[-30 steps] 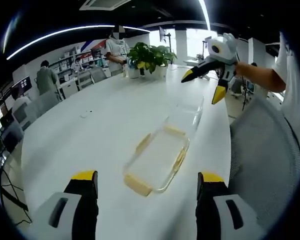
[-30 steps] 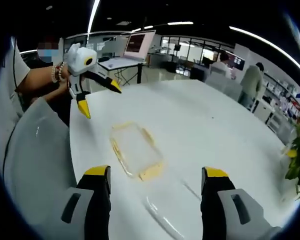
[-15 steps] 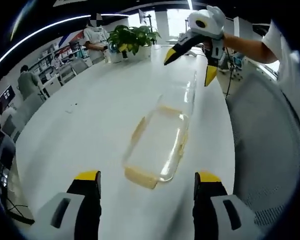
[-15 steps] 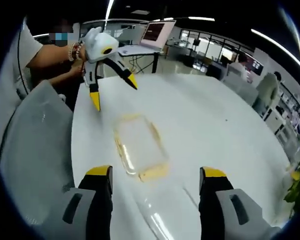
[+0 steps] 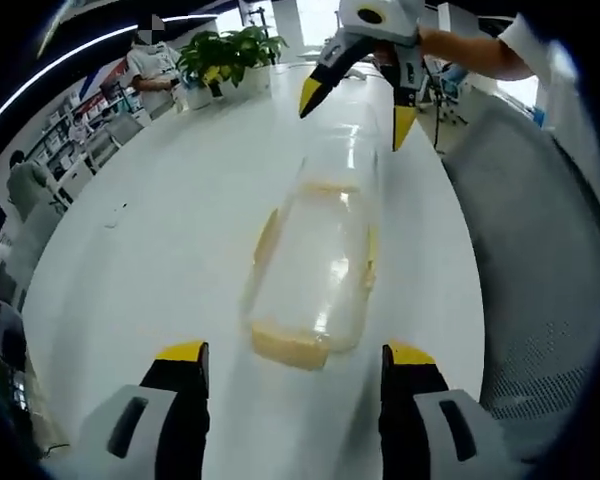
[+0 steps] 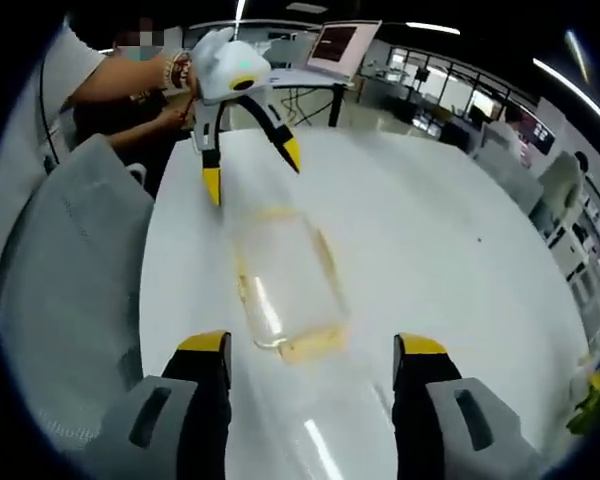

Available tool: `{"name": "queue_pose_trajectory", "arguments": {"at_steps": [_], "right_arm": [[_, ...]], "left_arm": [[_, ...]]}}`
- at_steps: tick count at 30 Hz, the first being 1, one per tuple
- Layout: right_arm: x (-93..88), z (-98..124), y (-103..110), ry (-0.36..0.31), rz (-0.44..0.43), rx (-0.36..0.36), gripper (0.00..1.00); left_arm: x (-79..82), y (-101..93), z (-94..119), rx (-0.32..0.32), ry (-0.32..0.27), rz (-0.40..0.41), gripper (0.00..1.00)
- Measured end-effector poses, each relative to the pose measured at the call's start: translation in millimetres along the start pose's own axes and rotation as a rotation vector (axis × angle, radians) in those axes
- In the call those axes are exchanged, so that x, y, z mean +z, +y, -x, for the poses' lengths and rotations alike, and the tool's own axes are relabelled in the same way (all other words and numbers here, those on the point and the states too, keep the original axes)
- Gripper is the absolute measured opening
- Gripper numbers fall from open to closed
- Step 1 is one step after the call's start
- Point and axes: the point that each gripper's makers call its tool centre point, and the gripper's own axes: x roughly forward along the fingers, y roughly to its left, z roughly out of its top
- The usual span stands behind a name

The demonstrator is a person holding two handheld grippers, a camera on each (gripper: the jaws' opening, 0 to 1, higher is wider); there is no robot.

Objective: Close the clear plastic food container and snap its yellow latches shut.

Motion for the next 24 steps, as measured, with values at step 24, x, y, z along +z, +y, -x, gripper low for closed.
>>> {"name": "queue_pose_trajectory", "arguments": {"at_steps": [24], "right_arm": [[-27.4,-49,4,0.186,0.115,0.169,0.56]], "left_arm": [[-2.9,8.4,-31,-0.123,0.121,-0.100,0.54]]}}
